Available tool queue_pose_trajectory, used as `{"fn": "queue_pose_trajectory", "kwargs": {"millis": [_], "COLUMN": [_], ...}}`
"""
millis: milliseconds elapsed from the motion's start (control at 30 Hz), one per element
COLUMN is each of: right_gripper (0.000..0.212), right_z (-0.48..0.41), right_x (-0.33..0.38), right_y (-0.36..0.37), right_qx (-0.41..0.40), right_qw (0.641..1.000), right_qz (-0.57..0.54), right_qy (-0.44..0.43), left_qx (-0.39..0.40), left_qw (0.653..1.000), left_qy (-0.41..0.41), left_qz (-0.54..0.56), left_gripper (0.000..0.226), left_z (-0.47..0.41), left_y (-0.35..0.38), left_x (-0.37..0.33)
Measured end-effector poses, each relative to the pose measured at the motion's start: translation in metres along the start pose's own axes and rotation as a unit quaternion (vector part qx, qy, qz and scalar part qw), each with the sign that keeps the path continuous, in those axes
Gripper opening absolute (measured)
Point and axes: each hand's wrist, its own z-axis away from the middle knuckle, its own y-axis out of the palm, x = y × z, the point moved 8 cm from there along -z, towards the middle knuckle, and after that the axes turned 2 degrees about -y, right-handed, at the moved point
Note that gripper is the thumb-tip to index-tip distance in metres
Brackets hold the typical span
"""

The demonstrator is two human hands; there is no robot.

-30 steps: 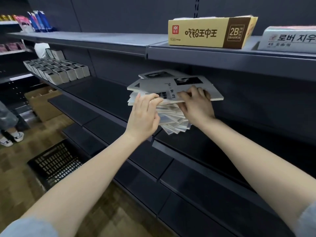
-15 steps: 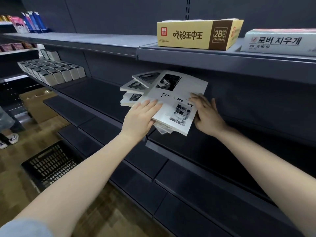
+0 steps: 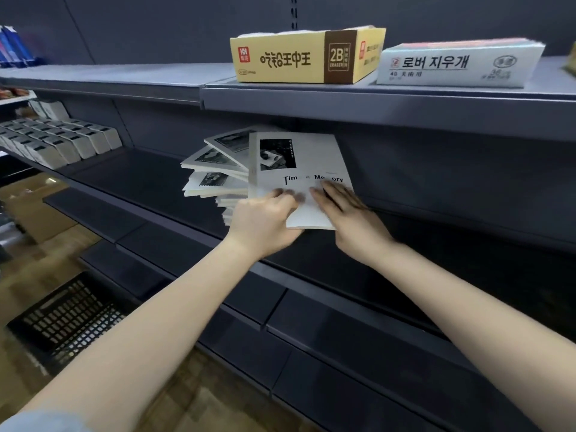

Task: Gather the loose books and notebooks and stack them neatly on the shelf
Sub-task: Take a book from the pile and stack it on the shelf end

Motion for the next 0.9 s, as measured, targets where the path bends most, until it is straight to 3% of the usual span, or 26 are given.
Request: {"fn": "queue_pose_trajectory", "kwargs": {"millis": [133, 267, 333, 500, 900], "right_gripper": [0.084, 0.086, 0.086, 0.080, 0.082], "right_z": [0.016, 0.037, 0.048, 0.083, 0.233], "right_x": [-0.005, -0.020, -0.032, -0.065, -0.137], "right_y": [0.002, -0.002, -0.007, -0.031, -0.079], "right_qx": [0.005, 0.008, 0.003, -0.006, 0.041], "right_qw": [1.000, 1.000, 0.999, 0.994, 0.961], "right_qz": [0.005, 0.022, 0.048, 0.108, 0.198], "right_qy": [-0.015, -0.014, -0.007, 0.037, 0.189], "left_qx": [0.093, 0.143, 0.146, 0.113, 0.111], "left_qw": [0.995, 0.985, 0.982, 0.978, 0.938], "left_qy": [0.023, 0.095, 0.122, 0.176, 0.302], "left_qz": [0.024, 0.014, -0.001, 0.003, 0.129], "left_gripper": [0.039, 0.068, 0.073, 0.053, 0.080], "left_z": [0.007, 0.008, 0.003, -0.012, -0.020], "left_y": [0.026, 0.042, 0.047, 0.060, 0.085], "left_x": [-0.017, -0.051, -0.070, -0.121, -0.289]}}
